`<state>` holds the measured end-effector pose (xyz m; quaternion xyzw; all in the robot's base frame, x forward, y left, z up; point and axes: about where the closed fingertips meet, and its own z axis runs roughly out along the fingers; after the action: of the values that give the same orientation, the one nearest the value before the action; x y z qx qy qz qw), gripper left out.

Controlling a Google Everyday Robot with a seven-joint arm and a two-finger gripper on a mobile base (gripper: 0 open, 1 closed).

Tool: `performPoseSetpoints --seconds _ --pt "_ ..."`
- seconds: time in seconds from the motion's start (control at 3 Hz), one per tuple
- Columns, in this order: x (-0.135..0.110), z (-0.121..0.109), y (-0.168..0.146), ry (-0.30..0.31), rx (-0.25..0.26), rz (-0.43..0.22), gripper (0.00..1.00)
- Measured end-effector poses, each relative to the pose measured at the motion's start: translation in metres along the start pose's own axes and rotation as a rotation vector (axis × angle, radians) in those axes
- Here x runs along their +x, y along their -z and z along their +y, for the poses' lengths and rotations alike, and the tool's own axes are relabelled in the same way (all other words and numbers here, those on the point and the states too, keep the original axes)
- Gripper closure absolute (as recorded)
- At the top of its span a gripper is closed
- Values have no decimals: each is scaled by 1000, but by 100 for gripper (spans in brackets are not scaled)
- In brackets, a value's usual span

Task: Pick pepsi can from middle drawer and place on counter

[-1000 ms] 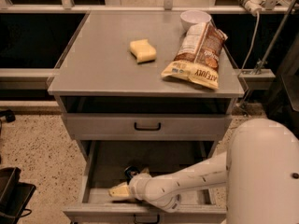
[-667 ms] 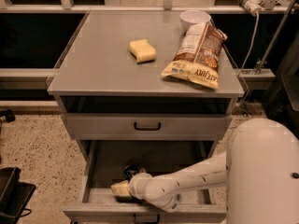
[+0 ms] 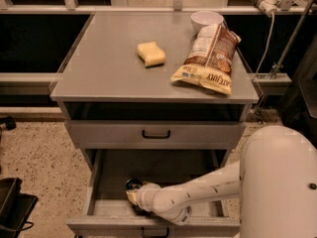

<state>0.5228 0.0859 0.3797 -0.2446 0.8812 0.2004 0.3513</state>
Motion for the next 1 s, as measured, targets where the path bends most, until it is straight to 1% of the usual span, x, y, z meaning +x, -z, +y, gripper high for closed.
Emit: performPoseSetpoints --seconds 0.33,0.67,1.0 --pt "0 0 0 0 0 0 88" --pt "-5 0 4 2 -30 -6 100" --pt "-42 -22 41 51 -60 -69 100"
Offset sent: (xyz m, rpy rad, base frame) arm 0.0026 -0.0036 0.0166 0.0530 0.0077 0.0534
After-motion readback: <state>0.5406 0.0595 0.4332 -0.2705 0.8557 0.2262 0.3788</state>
